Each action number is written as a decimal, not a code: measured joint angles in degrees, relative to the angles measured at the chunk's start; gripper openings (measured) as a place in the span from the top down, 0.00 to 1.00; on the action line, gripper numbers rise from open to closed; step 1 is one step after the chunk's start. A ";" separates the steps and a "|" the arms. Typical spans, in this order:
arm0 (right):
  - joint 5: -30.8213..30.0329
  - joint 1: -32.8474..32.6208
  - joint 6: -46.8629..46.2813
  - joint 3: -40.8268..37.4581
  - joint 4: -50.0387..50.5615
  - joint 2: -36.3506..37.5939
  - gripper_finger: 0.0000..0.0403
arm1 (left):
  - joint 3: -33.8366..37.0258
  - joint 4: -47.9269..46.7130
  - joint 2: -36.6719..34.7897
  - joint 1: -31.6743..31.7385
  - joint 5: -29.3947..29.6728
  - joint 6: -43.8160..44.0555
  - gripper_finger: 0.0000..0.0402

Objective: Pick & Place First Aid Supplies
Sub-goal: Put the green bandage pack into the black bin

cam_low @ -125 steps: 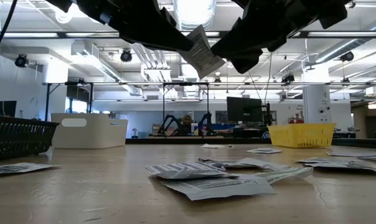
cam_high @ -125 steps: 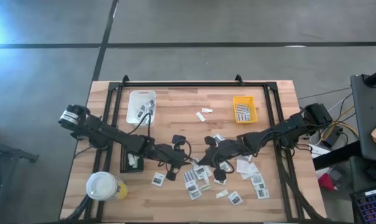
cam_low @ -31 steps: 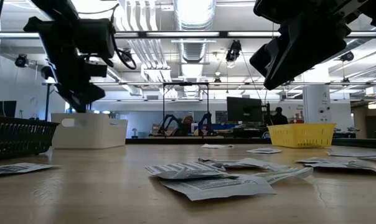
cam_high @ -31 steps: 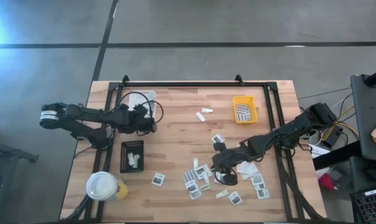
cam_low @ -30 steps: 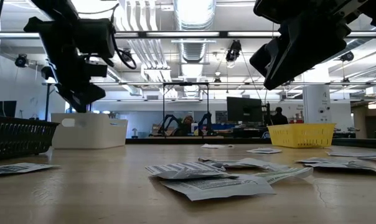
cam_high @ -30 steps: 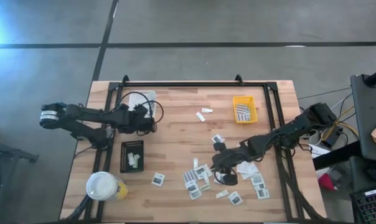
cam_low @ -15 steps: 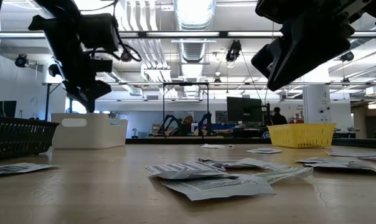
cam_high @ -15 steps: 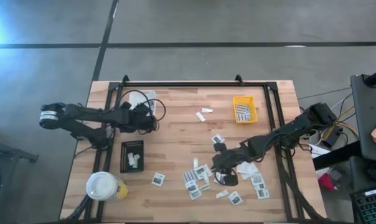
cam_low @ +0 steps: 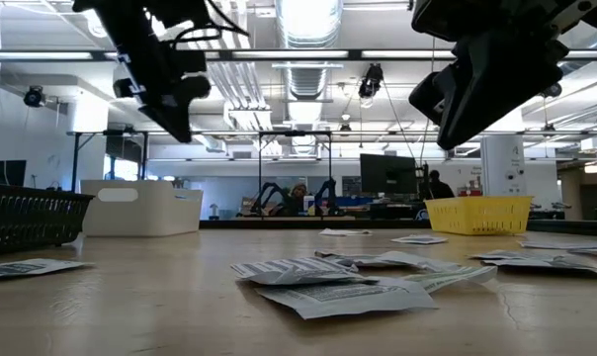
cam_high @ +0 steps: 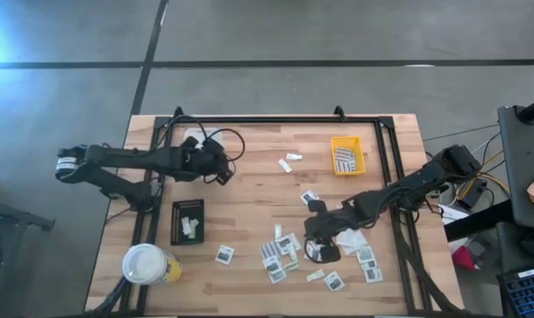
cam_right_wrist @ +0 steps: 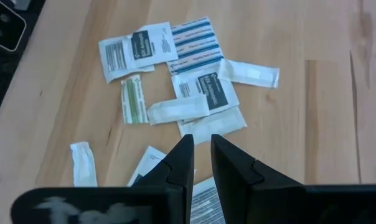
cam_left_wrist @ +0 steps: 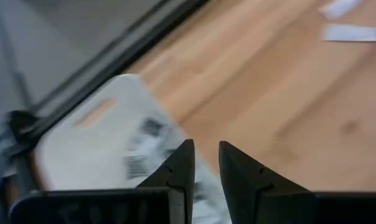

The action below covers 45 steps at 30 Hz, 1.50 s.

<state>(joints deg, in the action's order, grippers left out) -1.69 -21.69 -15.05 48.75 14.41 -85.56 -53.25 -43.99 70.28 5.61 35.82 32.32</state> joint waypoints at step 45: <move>-6.01 -0.09 -0.85 -0.26 -1.90 -0.04 0.87 | -3.39 53.49 33.11 -17.67 -32.05 -21.73 0.83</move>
<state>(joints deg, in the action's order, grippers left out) -7.71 -21.78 -15.90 48.49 12.51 -85.60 -56.64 9.50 103.39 -12.05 3.77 10.59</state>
